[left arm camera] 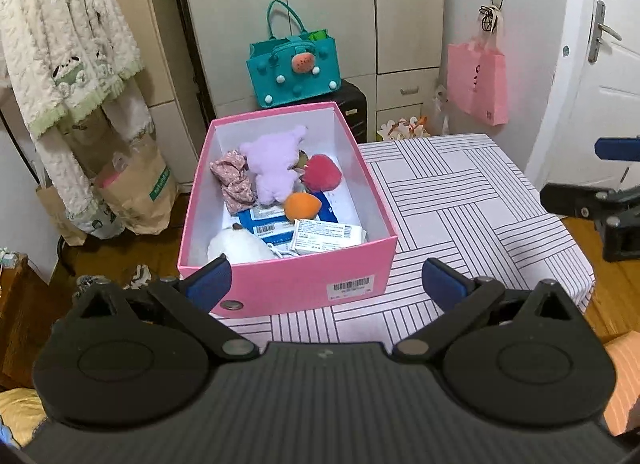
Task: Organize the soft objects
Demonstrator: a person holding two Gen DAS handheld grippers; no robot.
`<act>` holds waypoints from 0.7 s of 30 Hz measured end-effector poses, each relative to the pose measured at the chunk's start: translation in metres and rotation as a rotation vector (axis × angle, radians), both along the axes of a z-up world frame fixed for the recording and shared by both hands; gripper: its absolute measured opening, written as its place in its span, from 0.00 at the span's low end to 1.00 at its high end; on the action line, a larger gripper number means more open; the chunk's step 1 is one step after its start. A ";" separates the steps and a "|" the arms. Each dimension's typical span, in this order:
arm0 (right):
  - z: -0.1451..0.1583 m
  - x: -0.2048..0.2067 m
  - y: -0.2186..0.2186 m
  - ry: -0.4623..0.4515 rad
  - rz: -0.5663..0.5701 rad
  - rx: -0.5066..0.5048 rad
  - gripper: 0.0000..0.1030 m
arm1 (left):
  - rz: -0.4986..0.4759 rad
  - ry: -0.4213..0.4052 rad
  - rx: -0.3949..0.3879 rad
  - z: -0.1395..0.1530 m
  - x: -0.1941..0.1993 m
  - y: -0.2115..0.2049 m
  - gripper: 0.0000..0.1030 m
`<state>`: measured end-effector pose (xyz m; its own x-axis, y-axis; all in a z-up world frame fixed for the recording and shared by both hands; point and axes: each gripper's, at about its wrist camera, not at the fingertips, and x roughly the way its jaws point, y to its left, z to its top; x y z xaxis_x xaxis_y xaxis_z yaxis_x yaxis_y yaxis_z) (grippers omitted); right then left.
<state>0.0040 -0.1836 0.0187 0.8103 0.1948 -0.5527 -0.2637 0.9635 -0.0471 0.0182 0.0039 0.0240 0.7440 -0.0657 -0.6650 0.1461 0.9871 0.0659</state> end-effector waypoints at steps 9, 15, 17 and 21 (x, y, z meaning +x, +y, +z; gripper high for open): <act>-0.001 -0.009 -0.005 0.026 -0.016 0.039 1.00 | 0.005 0.019 -0.029 -0.004 0.001 -0.005 1.00; -0.005 -0.017 -0.003 0.006 -0.045 0.018 1.00 | 0.009 -0.001 -0.045 -0.009 -0.004 -0.009 1.00; -0.006 -0.019 -0.005 0.004 -0.047 0.032 1.00 | 0.017 -0.014 -0.037 -0.011 -0.007 -0.011 1.00; -0.008 -0.021 -0.011 0.019 -0.059 0.063 1.00 | 0.035 -0.044 -0.018 -0.014 -0.012 -0.012 1.00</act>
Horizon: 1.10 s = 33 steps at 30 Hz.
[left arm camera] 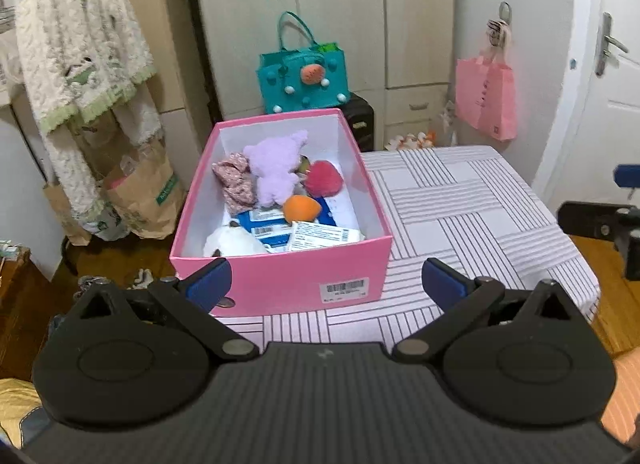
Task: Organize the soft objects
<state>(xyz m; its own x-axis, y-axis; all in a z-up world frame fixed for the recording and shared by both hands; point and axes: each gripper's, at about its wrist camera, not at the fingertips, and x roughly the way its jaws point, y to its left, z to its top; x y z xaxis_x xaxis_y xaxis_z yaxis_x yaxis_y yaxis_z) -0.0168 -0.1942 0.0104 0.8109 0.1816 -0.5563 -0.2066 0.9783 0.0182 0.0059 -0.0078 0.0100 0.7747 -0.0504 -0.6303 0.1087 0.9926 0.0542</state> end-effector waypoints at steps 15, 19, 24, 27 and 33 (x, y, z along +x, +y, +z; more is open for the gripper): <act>-0.008 -0.009 -0.001 -0.014 -0.056 -0.034 1.00 | 0.049 -0.020 -0.011 -0.013 -0.002 0.000 1.00; -0.007 -0.010 0.001 -0.016 -0.052 -0.034 1.00 | 0.051 -0.022 -0.018 -0.013 -0.003 0.001 1.00; -0.006 -0.011 0.003 -0.022 -0.056 -0.038 1.00 | 0.045 -0.021 -0.014 -0.011 -0.002 0.000 1.00; -0.006 -0.010 0.002 -0.020 -0.058 -0.033 1.00 | 0.043 -0.017 -0.018 -0.009 -0.003 0.000 1.00; -0.006 -0.010 0.001 -0.021 -0.060 -0.031 1.00 | 0.045 -0.020 -0.025 -0.008 -0.003 0.000 1.00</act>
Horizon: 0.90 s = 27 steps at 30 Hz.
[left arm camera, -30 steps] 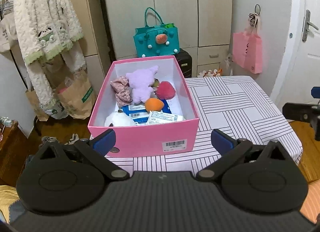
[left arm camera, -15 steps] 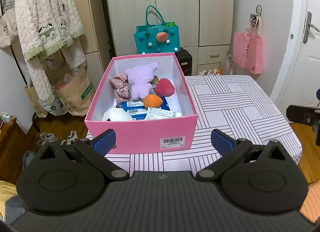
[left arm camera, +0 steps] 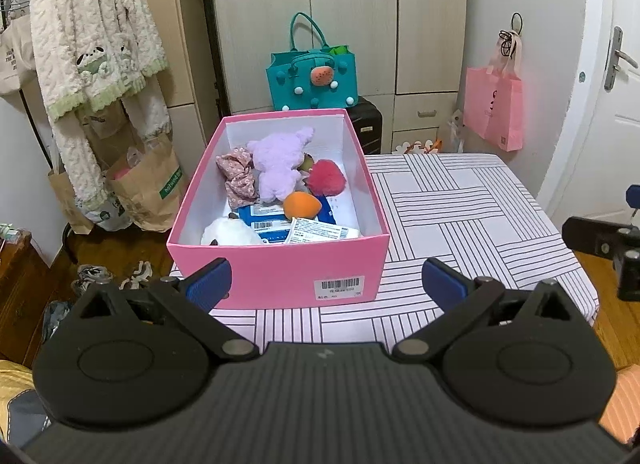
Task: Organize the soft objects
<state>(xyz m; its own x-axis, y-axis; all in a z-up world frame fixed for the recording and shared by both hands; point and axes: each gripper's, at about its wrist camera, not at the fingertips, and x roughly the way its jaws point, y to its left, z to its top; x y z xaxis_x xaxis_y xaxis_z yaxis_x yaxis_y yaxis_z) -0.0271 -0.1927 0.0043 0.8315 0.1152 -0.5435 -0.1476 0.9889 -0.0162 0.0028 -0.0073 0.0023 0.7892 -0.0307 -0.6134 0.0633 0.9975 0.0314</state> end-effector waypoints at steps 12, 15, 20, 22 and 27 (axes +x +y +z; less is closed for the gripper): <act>-0.006 -0.006 0.007 -0.028 -0.039 -0.014 1.00 | 0.020 -0.039 0.006 -0.003 -0.001 -0.003 1.00; -0.007 -0.005 0.006 -0.025 -0.052 -0.011 1.00 | 0.035 -0.052 0.011 -0.004 -0.001 -0.003 1.00; -0.008 -0.005 0.004 -0.039 -0.084 -0.021 1.00 | 0.055 -0.068 0.014 -0.005 -0.001 -0.001 1.00; -0.009 -0.006 0.004 -0.039 -0.085 -0.021 1.00 | 0.058 -0.070 0.011 -0.005 -0.001 0.000 1.00; -0.010 -0.005 0.005 -0.035 -0.078 -0.021 1.00 | 0.061 -0.075 0.017 -0.006 -0.003 0.000 1.00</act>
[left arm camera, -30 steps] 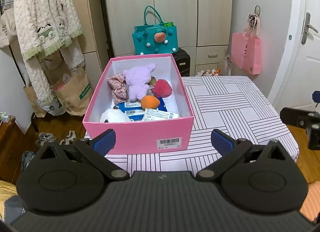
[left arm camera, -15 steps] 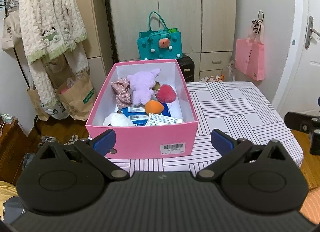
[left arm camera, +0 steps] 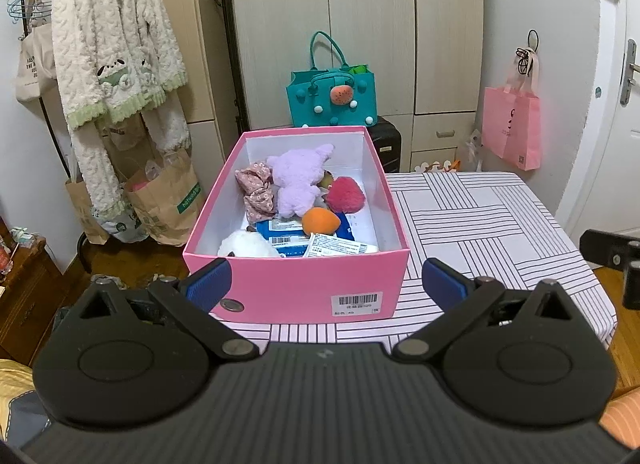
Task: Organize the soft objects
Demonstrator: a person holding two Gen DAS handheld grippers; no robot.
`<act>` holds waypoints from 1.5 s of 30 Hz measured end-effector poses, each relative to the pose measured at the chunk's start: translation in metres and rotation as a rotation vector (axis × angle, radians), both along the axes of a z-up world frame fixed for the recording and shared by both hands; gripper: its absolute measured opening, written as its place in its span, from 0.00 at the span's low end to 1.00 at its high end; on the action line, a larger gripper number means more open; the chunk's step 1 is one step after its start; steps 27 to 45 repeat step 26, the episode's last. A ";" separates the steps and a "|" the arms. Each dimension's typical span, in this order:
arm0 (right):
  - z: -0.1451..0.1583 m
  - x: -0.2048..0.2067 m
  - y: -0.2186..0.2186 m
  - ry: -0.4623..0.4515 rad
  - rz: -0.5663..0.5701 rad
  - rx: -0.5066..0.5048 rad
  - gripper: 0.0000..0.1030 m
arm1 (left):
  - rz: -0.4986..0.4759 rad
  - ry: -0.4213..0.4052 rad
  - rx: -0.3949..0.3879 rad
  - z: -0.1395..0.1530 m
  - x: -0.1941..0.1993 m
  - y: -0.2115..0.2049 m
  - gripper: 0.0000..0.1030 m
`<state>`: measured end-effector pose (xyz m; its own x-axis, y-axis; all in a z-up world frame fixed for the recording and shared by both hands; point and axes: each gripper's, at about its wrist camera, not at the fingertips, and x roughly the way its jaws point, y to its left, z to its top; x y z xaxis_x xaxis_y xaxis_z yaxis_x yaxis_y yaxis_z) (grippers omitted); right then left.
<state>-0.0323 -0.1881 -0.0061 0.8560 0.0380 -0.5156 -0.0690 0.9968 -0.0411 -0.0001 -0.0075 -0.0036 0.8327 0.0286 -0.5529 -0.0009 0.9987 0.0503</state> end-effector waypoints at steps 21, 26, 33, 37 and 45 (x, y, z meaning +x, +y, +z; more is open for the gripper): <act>-0.004 0.003 -0.002 0.006 -0.002 0.009 1.00 | 0.010 -0.018 0.000 -0.002 -0.005 -0.001 1.00; -0.005 0.003 -0.001 0.005 0.000 0.011 1.00 | 0.006 -0.027 0.005 -0.002 -0.008 -0.002 1.00; -0.005 0.003 -0.001 0.005 0.000 0.011 1.00 | 0.006 -0.027 0.005 -0.002 -0.008 -0.002 1.00; -0.005 0.003 -0.001 0.005 0.000 0.011 1.00 | 0.006 -0.027 0.005 -0.002 -0.008 -0.002 1.00; -0.005 0.003 -0.001 0.005 0.000 0.011 1.00 | 0.006 -0.027 0.005 -0.002 -0.008 -0.002 1.00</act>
